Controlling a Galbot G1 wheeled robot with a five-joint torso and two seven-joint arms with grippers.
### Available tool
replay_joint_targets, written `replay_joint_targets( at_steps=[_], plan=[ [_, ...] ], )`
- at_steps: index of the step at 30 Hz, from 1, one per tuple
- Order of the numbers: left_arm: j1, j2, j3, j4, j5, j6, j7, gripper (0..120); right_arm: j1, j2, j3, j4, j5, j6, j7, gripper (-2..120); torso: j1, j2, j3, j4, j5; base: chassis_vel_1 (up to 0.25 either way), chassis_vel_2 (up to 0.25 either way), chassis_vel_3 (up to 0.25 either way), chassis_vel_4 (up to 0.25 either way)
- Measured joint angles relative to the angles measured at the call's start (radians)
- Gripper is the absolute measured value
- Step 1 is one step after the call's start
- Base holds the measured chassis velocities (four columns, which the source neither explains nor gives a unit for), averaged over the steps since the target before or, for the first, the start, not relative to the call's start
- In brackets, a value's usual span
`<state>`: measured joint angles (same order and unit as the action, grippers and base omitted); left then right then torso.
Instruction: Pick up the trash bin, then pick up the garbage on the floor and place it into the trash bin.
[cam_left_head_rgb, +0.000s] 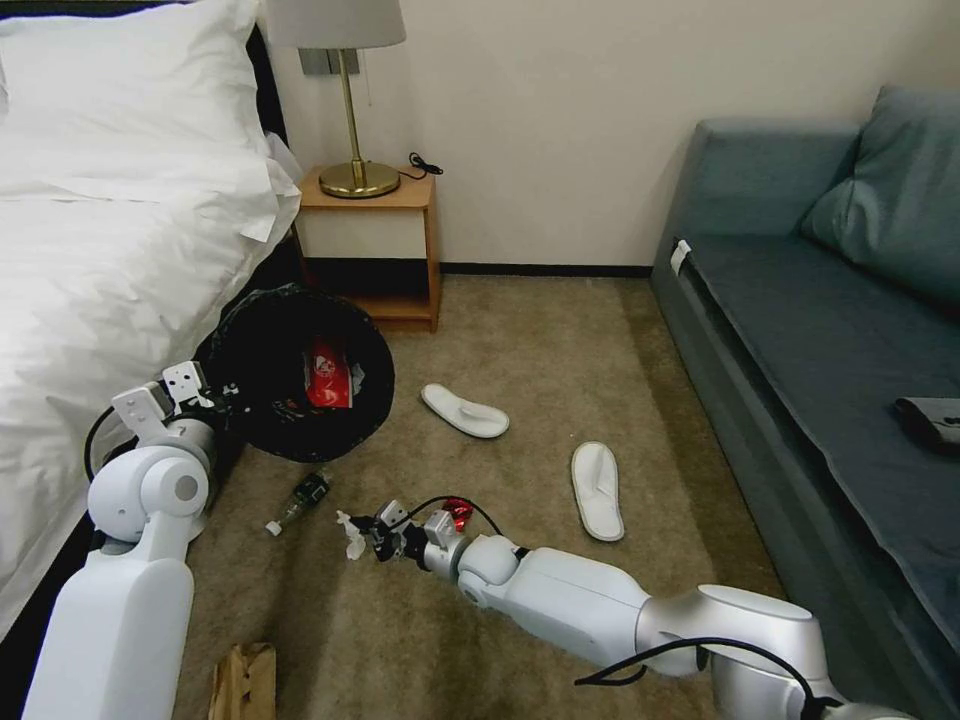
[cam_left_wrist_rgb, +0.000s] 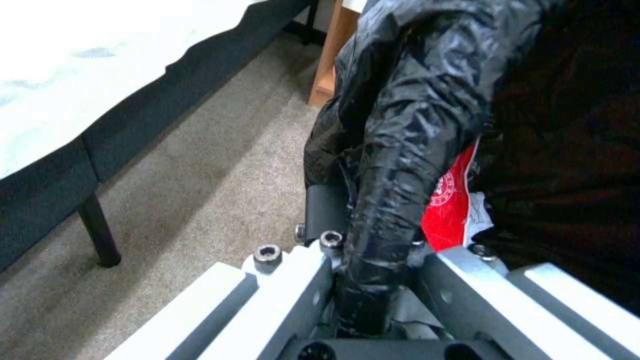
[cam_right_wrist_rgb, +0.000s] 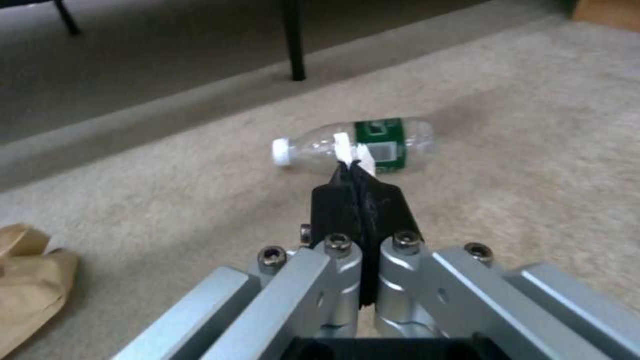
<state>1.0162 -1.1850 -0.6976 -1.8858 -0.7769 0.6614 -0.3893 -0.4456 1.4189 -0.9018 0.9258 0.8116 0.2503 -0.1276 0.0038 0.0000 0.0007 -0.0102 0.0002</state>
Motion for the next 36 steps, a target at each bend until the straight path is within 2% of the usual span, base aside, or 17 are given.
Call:
replay_joint_targets(
  at_steps=[14, 27, 29, 36],
  plan=[
    [0.010, 0.002, -0.009, 0.016, 0.009, -0.002, 0.000, 0, -0.026, -0.087, 0.126, 0.095, -0.012, 0.003, 0.092, 0, 0.000, 0.000, 0.000, 0.0000, -0.0001, 0.000, 0.000, 0.000, 0.000],
    [0.012, -0.002, -0.013, 0.042, 0.029, -0.008, -0.001, 0, -0.033, -0.139, 0.187, 0.186, -0.019, 0.002, 0.149, 0, 0.000, 0.000, 0.000, 0.0002, -0.0001, 0.000, 0.000, 0.000, 0.000],
    [0.010, -0.006, -0.010, 0.044, 0.031, -0.009, -0.001, 0, -0.042, -0.175, 0.208, 0.226, -0.016, 0.000, 0.170, 0, 0.000, 0.000, 0.000, 0.0000, -0.0002, 0.000, 0.000, 0.000, 0.000],
    [0.010, -0.005, -0.007, 0.042, 0.031, -0.009, 0.000, 0, -0.059, -0.220, 0.239, 0.264, -0.016, -0.002, 0.184, 0, 0.000, 0.000, 0.000, 0.0000, 0.0000, 0.000, 0.000, 0.000, 0.000]
  ],
)
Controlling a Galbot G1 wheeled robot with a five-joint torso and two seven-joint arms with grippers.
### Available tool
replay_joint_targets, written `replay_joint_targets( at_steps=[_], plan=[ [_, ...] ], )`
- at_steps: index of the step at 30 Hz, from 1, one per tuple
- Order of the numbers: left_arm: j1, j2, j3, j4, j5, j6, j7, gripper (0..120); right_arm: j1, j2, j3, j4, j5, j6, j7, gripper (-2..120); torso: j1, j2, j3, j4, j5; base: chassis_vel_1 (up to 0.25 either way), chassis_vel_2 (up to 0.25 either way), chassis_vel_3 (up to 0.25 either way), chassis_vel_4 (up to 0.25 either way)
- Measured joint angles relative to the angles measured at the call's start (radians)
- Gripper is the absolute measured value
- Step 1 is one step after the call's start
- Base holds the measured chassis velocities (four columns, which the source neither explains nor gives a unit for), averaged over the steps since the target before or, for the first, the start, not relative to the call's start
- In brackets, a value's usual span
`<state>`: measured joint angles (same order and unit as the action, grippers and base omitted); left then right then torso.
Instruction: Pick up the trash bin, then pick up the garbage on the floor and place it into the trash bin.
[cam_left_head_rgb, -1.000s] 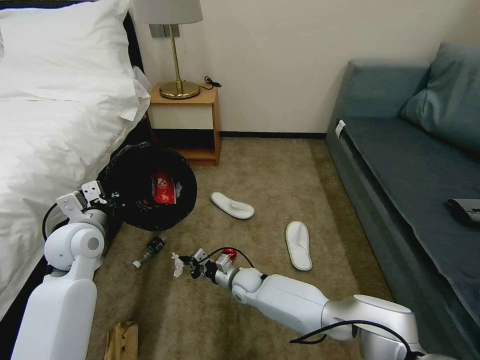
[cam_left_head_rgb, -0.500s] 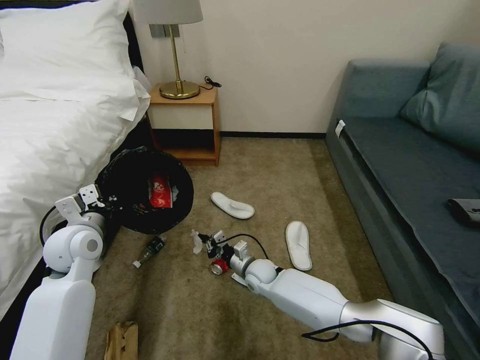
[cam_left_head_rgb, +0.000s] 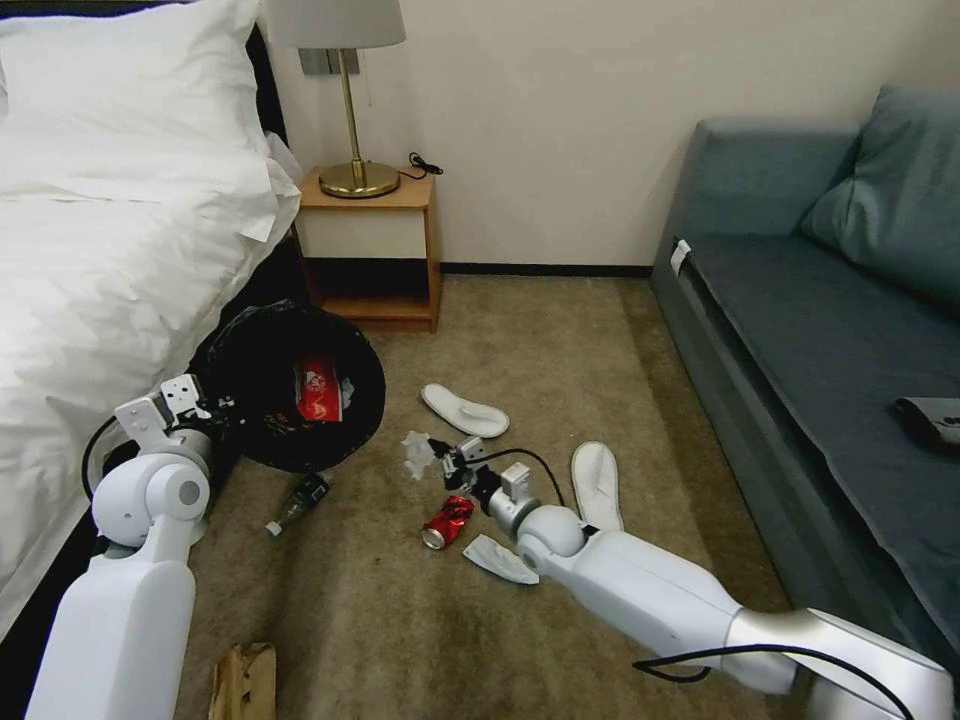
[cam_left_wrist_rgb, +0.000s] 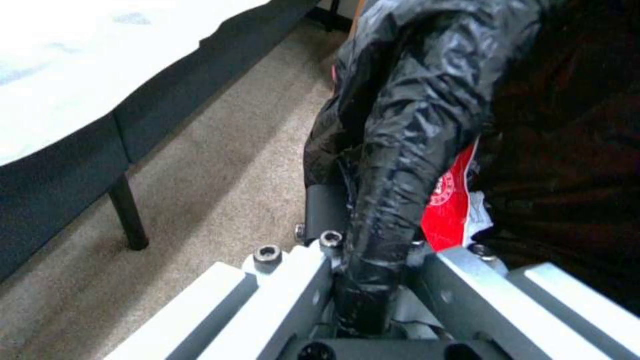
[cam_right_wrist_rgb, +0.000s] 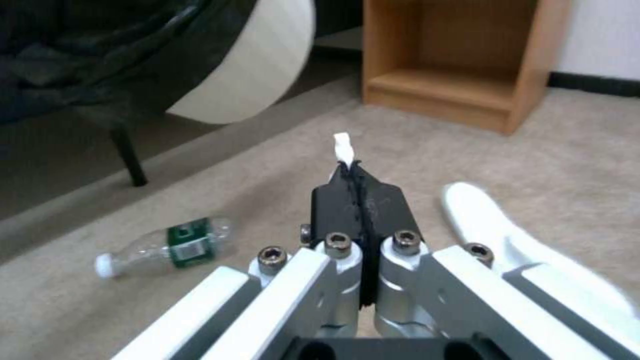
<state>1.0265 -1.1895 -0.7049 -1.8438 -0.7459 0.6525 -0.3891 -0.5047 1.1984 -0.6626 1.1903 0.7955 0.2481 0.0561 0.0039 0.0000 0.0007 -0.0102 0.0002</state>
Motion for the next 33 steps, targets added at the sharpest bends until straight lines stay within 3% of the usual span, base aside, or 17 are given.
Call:
replay_joint_targets(
  at_steps=[3, 8, 13, 33],
  plan=[
    [0.000, 0.000, 0.000, 0.000, 0.000, 0.000, 0.000, 0, -0.002, -0.013, 0.006, 0.011, 0.000, -0.001, 0.002, 0, 0.000, 0.000, 0.000, 0.0002, 0.0001, 0.000, 0.000, 0.000, 0.000],
    [0.005, -0.010, 0.022, 0.003, 0.019, -0.001, 0.000, 0, -0.009, -0.135, 0.044, 0.108, 0.014, -0.012, 0.024, 0, 0.000, 0.000, 0.000, -0.0005, 0.0000, 0.000, 0.000, 0.000, 0.000],
    [0.008, -0.023, 0.040, 0.011, 0.040, -0.003, 0.001, 0, -0.028, -0.196, 0.105, 0.192, 0.015, -0.024, 0.038, 0, 0.000, 0.000, 0.000, 0.0002, -0.0001, 0.000, 0.000, 0.000, 0.000],
    [0.011, -0.046, 0.091, 0.084, 0.076, 0.003, 0.009, 0, 0.004, -0.233, 0.207, 0.476, 0.025, -0.078, 0.085, 0, 0.000, 0.000, 0.000, 0.0001, -0.0002, 0.000, 0.000, 0.000, 0.000]
  ],
)
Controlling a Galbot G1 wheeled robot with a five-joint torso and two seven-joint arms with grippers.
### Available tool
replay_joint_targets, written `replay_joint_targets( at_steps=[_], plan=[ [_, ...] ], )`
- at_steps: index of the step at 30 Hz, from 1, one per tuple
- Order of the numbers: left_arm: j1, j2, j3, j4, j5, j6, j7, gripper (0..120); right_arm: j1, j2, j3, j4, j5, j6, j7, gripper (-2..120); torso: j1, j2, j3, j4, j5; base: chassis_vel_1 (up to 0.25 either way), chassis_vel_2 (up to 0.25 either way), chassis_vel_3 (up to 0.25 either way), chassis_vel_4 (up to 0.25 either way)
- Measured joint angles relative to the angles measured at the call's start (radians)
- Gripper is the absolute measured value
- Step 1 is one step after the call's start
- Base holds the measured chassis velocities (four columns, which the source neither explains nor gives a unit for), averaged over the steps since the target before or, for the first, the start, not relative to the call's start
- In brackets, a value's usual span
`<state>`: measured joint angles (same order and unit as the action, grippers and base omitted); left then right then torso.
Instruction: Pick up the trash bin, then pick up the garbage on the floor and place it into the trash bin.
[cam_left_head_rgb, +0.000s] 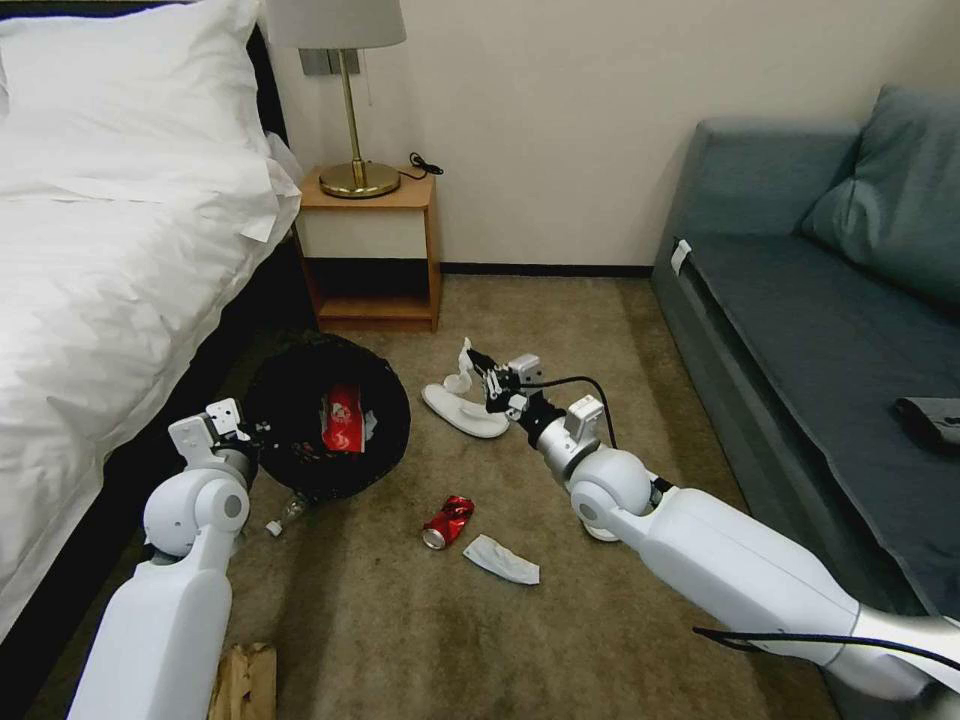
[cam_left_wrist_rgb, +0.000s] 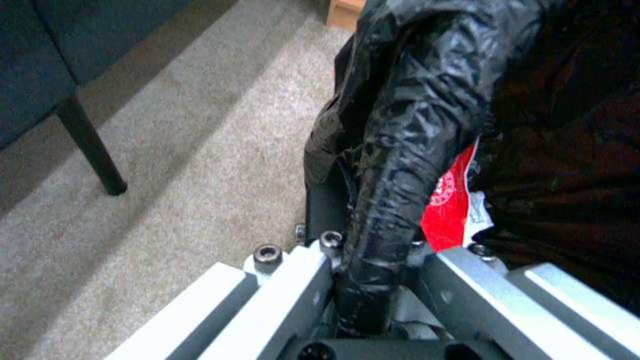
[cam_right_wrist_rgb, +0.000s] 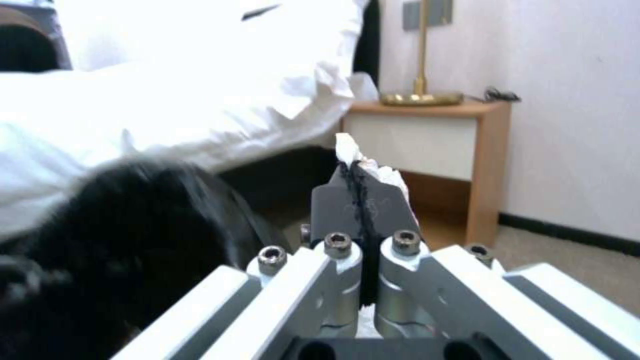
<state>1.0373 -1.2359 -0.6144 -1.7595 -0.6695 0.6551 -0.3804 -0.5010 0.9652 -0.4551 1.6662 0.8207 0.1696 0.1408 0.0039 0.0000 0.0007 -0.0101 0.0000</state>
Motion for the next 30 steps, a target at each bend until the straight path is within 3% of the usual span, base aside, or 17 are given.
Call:
replay_joint_targets(
  at_steps=[15, 21, 30],
  plan=[
    [0.005, -0.026, 0.033, 0.056, 0.034, 0.001, 0.015, 0, 0.038, -0.009, 0.008, 0.165, 0.031, -0.034, 0.006, 0, 0.000, 0.000, 0.000, -0.0002, -0.0001, 0.000, 0.000, 0.000, 0.000],
    [0.013, -0.017, 0.050, 0.009, -0.047, 0.073, 0.011, 0, 0.109, 0.012, -0.042, 0.202, 0.050, -0.043, 0.018, 0, 0.000, 0.000, 0.000, -0.0003, -0.0001, 0.000, 0.000, 0.000, 0.000],
    [0.042, 0.005, 0.038, -0.056, -0.096, 0.080, 0.020, 0, 0.218, 0.076, -0.125, 0.244, 0.076, -0.055, 0.034, 0, 0.000, 0.000, 0.000, 0.0000, -0.0001, 0.000, 0.000, 0.000, 0.000]
  ],
)
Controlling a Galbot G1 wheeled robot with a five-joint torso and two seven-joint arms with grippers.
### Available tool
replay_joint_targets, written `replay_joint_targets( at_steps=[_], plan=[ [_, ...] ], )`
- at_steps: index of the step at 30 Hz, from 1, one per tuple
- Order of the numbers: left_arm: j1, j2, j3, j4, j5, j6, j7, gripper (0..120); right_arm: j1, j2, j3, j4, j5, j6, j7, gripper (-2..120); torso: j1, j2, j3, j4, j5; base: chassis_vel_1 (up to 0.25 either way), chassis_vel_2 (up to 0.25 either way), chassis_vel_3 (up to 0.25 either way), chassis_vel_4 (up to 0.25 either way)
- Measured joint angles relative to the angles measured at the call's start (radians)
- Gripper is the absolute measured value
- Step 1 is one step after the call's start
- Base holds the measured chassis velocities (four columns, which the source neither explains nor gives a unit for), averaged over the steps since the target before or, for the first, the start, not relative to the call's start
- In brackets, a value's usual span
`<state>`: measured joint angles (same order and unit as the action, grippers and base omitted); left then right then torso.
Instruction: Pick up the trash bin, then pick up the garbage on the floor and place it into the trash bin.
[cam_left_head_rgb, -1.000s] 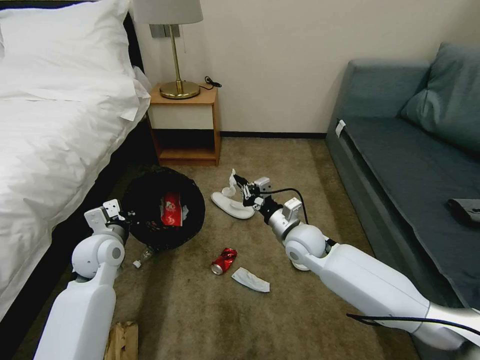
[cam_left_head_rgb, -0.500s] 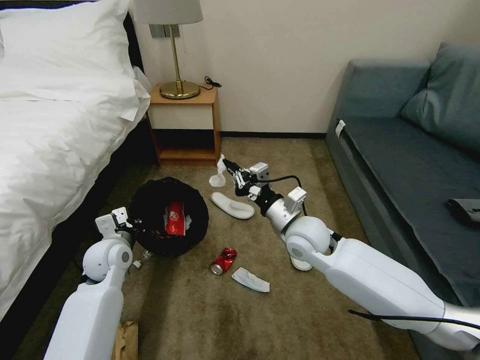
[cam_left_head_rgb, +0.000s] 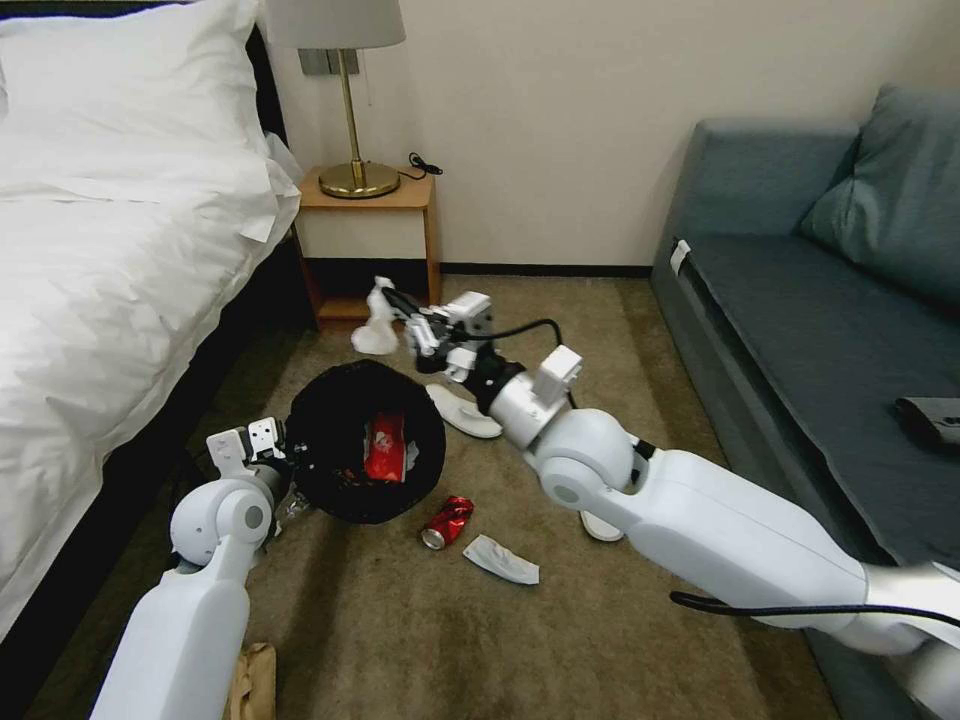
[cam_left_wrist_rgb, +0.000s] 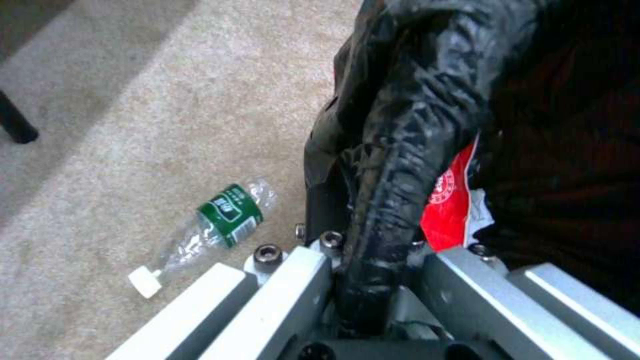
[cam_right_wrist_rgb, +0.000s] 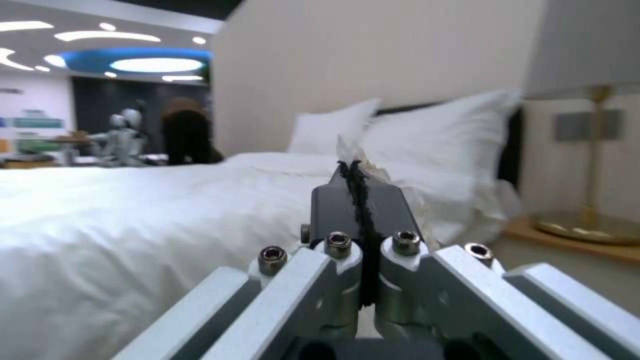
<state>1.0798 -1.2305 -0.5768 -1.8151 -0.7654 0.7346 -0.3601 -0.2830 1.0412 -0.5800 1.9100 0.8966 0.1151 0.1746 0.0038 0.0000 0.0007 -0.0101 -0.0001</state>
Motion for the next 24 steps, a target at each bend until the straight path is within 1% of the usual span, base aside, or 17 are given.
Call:
replay_joint_targets(
  at_steps=[1, 2, 4, 5, 9, 17, 19, 24],
  plan=[
    [0.005, 0.002, -0.005, -0.007, 0.000, 0.000, 0.002, 0, 0.014, 0.016, -0.014, 0.012, 0.004, -0.003, 0.004, 0, 0.000, 0.000, 0.000, 0.0004, 0.0000, 0.000, 0.000, 0.000, 0.000],
    [0.005, 0.002, -0.005, -0.007, 0.000, 0.000, 0.002, 0, 0.014, 0.016, -0.014, 0.012, 0.004, -0.003, 0.004, 0, 0.000, 0.000, 0.000, 0.0004, 0.0000, 0.000, 0.000, 0.000, 0.000],
    [0.005, 0.001, -0.005, -0.009, 0.000, 0.000, 0.003, 0, 0.019, 0.024, -0.024, 0.024, 0.005, -0.009, 0.009, 0, 0.000, 0.000, 0.000, 0.0003, -0.0001, 0.000, 0.000, 0.000, 0.000],
    [0.003, -0.001, -0.003, -0.010, 0.000, 0.001, 0.002, 0, 0.020, 0.029, -0.034, 0.033, 0.006, -0.013, 0.015, 0, 0.000, 0.000, 0.000, -0.0001, 0.0000, 0.000, 0.000, 0.000, 0.000],
    [-0.003, -0.006, -0.003, -0.010, 0.001, 0.003, 0.000, 0, 0.017, 0.031, -0.046, 0.039, 0.007, -0.016, 0.018, 0, 0.000, 0.000, 0.000, -0.0002, -0.0001, 0.000, 0.000, 0.000, 0.000],
    [-0.010, -0.006, -0.015, -0.004, -0.002, 0.004, -0.009, 0, -0.041, 0.013, -0.047, 0.043, -0.010, -0.016, 0.019, 0, 0.000, 0.000, 0.000, -0.0002, 0.0001, 0.000, 0.000, 0.000, 0.000],
    [-0.016, -0.005, -0.022, 0.001, -0.007, 0.003, -0.015, 0, -0.079, 0.002, -0.037, 0.047, -0.024, -0.018, 0.018, 0, 0.000, 0.000, 0.000, -0.0001, 0.0001, 0.000, 0.000, 0.000, 0.000],
    [-0.019, -0.002, -0.026, 0.006, -0.008, 0.003, -0.017, 0, -0.112, -0.011, -0.016, 0.057, -0.034, -0.024, 0.017, 0, 0.000, 0.000, 0.000, -0.0001, 0.0002, 0.000, 0.000, 0.000, 0.000]
  ],
)
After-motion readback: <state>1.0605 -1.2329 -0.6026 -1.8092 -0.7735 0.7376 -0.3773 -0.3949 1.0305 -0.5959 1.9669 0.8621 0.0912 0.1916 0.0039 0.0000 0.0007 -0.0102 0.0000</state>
